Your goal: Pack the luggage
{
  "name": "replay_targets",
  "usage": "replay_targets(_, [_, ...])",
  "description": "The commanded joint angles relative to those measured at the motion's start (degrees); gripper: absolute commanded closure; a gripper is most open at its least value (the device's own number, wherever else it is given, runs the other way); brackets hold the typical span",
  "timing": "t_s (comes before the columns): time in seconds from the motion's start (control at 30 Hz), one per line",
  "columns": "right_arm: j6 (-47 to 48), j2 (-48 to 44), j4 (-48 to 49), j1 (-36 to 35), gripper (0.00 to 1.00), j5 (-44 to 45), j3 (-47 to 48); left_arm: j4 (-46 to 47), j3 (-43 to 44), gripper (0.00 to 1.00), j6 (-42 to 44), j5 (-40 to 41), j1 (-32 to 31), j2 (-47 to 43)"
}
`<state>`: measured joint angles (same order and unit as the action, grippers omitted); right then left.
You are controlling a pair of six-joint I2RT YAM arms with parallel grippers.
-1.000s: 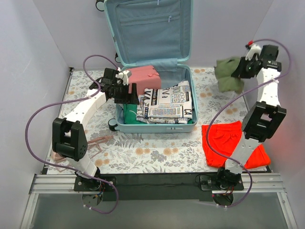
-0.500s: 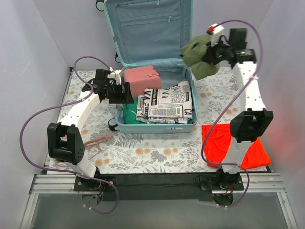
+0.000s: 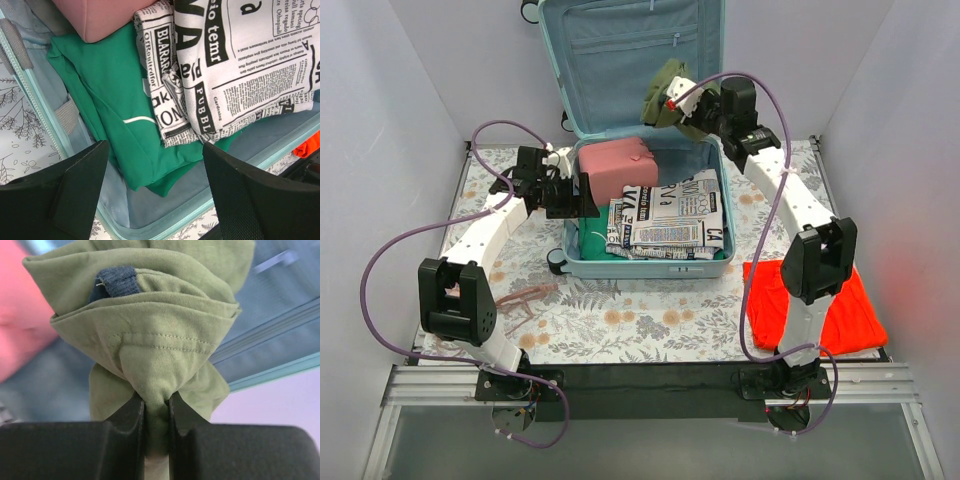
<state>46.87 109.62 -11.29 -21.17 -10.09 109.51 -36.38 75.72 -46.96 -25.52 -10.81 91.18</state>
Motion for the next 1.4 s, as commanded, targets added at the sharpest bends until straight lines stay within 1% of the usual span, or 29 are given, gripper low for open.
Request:
replay_targets(0.0, [12.78, 2.08, 22.58, -0.36, 0.99, 5.07, -4.30, 0.70, -0.84, 0.26, 0.03, -0.59, 0.87, -3.55])
replay_targets(0.03, [17.24, 2.43, 24.45, -0.54, 0.99, 5.08, -5.53, 0.87, -1.01, 0.26, 0.03, -0.41, 0.96, -3.55])
replay_targets(0.07, [19.11, 2.70, 26.21, -0.54, 0.99, 4.82, -9.11, 0.87, -1.19, 0.26, -0.06, -0.41, 1.23, -3.55])
replay_targets(0.1, [20.53, 2.96, 30.23, -0.54, 0.99, 4.12, -10.80, 0.87, -1.28, 0.26, -0.06, -0.32, 1.32, -3.46])
replay_targets(0.13, [22.63, 3.14, 31.40, -0.54, 0.99, 3.68, -12.47, 0.87, -1.45, 0.26, -0.06, -0.23, 1.40, -3.37])
replay_targets(0.27, [25.98, 3.32, 32.64, -0.89, 0.99, 1.83, -19.50, 0.87, -1.63, 0.26, -0.15, -0.15, 1.75, -3.11])
replay_targets(0.3, [26.25, 2.88, 32.99, -0.98, 0.99, 1.56, -23.17, 0.87, -1.72, 0.26, -0.15, -0.15, 1.84, -3.02])
replay_targets(0.43, [28.36, 0.86, 32.82, -0.98, 0.99, -0.72, -31.54, 0.52, -1.72, 0.26, 0.20, -0.06, 2.28, -3.11])
replay_targets(0.53, [29.77, 0.68, 30.72, -0.98, 0.99, -1.60, -35.32, 0.26, -1.81, 0.26, 0.55, -0.06, 2.63, -3.20])
replay_targets(0.6, [29.86, 1.38, 29.49, -0.81, 0.99, -2.56, -36.21, 0.26, -1.90, 0.26, 0.55, -0.06, 2.81, -3.29])
replay_targets(0.7, [28.46, 2.00, 26.68, -0.63, 0.99, -3.53, -35.86, -0.09, -1.37, 0.26, 0.55, -0.23, 2.90, -3.02])
replay_targets(0.77, [27.75, 2.35, 23.53, -0.45, 0.99, -4.15, -33.85, -0.53, -1.11, 0.25, 0.82, -0.32, 2.99, -3.11])
replay_targets(0.8, [26.96, 2.78, 22.98, -0.28, 0.96, -3.98, -33.14, -1.14, -0.84, 0.25, 0.99, -0.50, 3.07, -3.20])
replay_targets(0.87, [23.71, 3.14, 21.84, -0.28, 0.86, -2.93, -30.52, -2.20, 0.21, 0.23, 1.26, -1.37, 3.68, -3.11])
replay_targets(0.9, [22.75, 3.31, 21.14, -0.28, 0.72, -1.96, -29.28, -3.33, 0.56, 0.22, 1.17, -1.99, 4.12, -3.28])
replay_targets(0.97, [20.20, 2.71, 18.60, -0.28, 0.56, -1.69, -26.21, -4.13, 1.79, 0.20, 1.08, -4.53, 5.70, -3.81])
replay_targets(1.0, [19.58, 2.18, 17.89, -0.19, 0.43, -2.04, -25.58, -4.31, 2.06, 0.20, 1.17, -5.41, 6.23, -4.77])
replay_targets(1.07, [18.26, -0.01, 16.57, -0.10, 0.35, -2.57, -24.88, -4.14, 2.15, 0.17, 1.17, -6.21, 7.55, -6.27])
replay_targets(1.1, [18.08, -0.89, 16.30, -0.19, 0.23, -3.27, -25.05, -4.14, 2.15, 0.15, 1.26, -6.21, 7.90, -6.97])
replay_targets(1.13, [17.99, -1.86, 16.12, -0.10, 0.16, -3.62, -25.31, -4.31, 2.15, 0.14, 1.34, -6.30, 8.26, -8.11])
replay_targets(1.2, [17.64, -4.67, 15.60, -0.19, 0.08, -4.41, -26.01, -6.14, 2.76, 0.14, 2.40, -6.74, 9.31, -8.73])
replay_targets(1.27, [17.46, -7.22, 14.72, -0.10, 0.07, -4.68, -26.45, -8.17, 3.81, 0.13, 3.97, -7.53, 10.72, -9.44])
replay_targets(1.3, [17.29, -8.01, 14.46, -0.10, 0.03, -4.42, -26.72, -10.88, 4.25, 0.13, 4.68, -7.62, 10.72, -9.61])
replay_targets(1.37, [16.42, -10.38, 13.32, -0.10, 0.03, -4.15, -27.07, -13.61, 4.52, 0.13, 7.39, -7.18, 14.92, -11.10])
